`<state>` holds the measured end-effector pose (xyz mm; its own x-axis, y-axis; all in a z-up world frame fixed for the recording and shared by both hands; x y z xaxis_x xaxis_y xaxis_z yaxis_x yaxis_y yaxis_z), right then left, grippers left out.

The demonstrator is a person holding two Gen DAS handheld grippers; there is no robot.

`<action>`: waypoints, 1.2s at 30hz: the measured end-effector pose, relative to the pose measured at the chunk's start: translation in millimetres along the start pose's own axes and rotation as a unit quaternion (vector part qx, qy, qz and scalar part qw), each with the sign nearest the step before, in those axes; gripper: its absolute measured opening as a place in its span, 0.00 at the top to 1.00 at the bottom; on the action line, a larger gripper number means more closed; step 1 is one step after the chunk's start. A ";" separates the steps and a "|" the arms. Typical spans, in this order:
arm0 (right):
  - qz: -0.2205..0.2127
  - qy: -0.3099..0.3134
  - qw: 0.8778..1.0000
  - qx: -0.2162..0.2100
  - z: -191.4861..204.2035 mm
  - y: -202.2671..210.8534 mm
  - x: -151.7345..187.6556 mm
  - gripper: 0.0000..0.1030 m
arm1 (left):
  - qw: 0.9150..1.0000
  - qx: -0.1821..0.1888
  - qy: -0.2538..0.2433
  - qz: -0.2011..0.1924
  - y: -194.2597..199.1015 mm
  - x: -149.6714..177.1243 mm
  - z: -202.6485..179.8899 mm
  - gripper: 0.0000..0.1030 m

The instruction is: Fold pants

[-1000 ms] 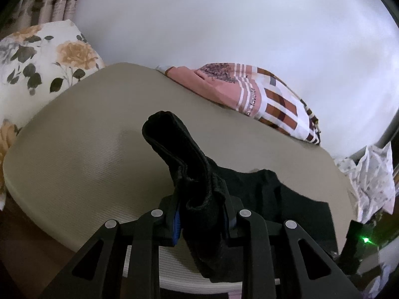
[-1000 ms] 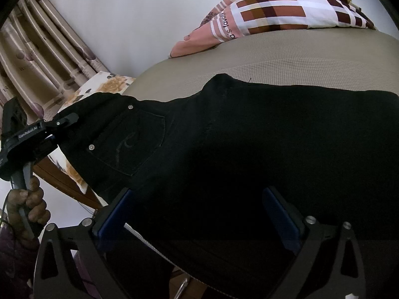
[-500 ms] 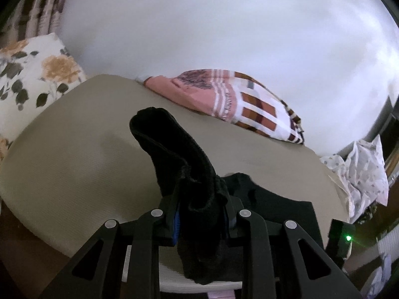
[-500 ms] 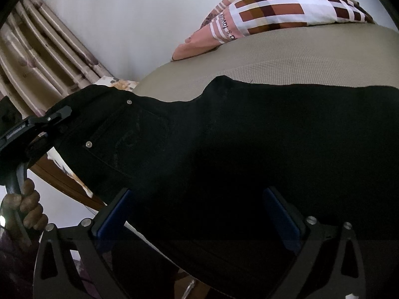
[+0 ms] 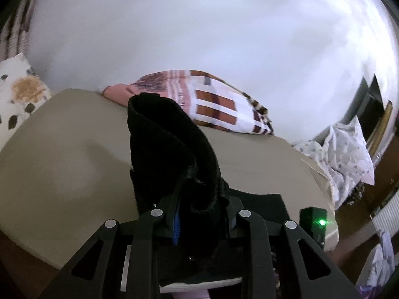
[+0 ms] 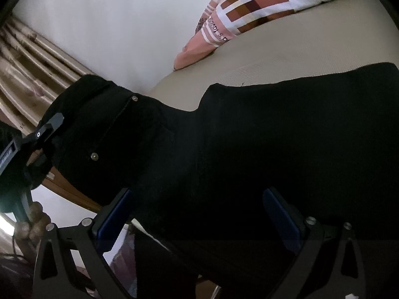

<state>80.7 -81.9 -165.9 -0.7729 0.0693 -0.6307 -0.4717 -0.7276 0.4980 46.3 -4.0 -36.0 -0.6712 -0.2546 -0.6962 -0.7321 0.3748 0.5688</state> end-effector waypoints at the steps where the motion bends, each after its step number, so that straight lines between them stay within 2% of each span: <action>1: 0.000 -0.002 1.000 -0.001 -1.3 1.4 -0.5 0.01 | 1.000 0.005 -0.004 0.002 -1.5 1.4 -6.2 0.76; 7: -0.013 -0.028 0.999 -0.023 -12.4 13.2 -7.0 0.01 | 0.999 0.036 -0.030 0.021 -8.1 14.9 -44.6 0.76; 16: -0.036 -0.078 0.995 -0.058 -34.4 39.6 -14.0 0.01 | 0.992 0.072 -0.070 0.071 -31.0 49.5 -97.2 0.76; 22: -0.067 -0.143 0.982 -0.106 -47.7 61.9 -22.0 0.01 | 0.987 0.081 -0.098 0.097 -43.8 71.8 -119.8 0.76; 27: -0.097 -0.223 0.954 -0.175 -62.8 78.6 -29.2 0.01 | 0.981 0.092 -0.121 0.123 -54.7 93.8 -136.0 0.76; 31: -0.102 -0.251 0.938 -0.214 -64.9 82.3 -36.3 0.01 | 0.975 0.098 -0.141 0.144 -65.4 113.7 -146.0 0.76; 33: -0.097 -0.257 0.936 -0.222 -66.3 86.1 -38.1 0.01 | 0.972 0.099 -0.149 0.153 -72.4 123.0 -150.5 0.76; 36: -0.093 -0.250 0.940 -0.211 -71.1 89.2 -41.5 0.01 | 0.969 0.101 -0.158 0.163 -81.3 133.8 -155.3 0.76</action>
<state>100.8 -198.2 -137.6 -0.8463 0.4577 -0.2727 -0.4896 -0.8699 0.0596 -2.0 -207.0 -107.4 -0.7702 0.1802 -0.6118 -0.4290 0.5634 0.7060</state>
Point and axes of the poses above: each gripper's, at about its wrist camera, not at the fingertips, and y roughly against the way its jaws point, z to its left, x to its underside, the point moved 10 cm from there along -y, roughly the way its jaws point, and after that the axes turned 12 degrees about y, right-handed, at the moved point
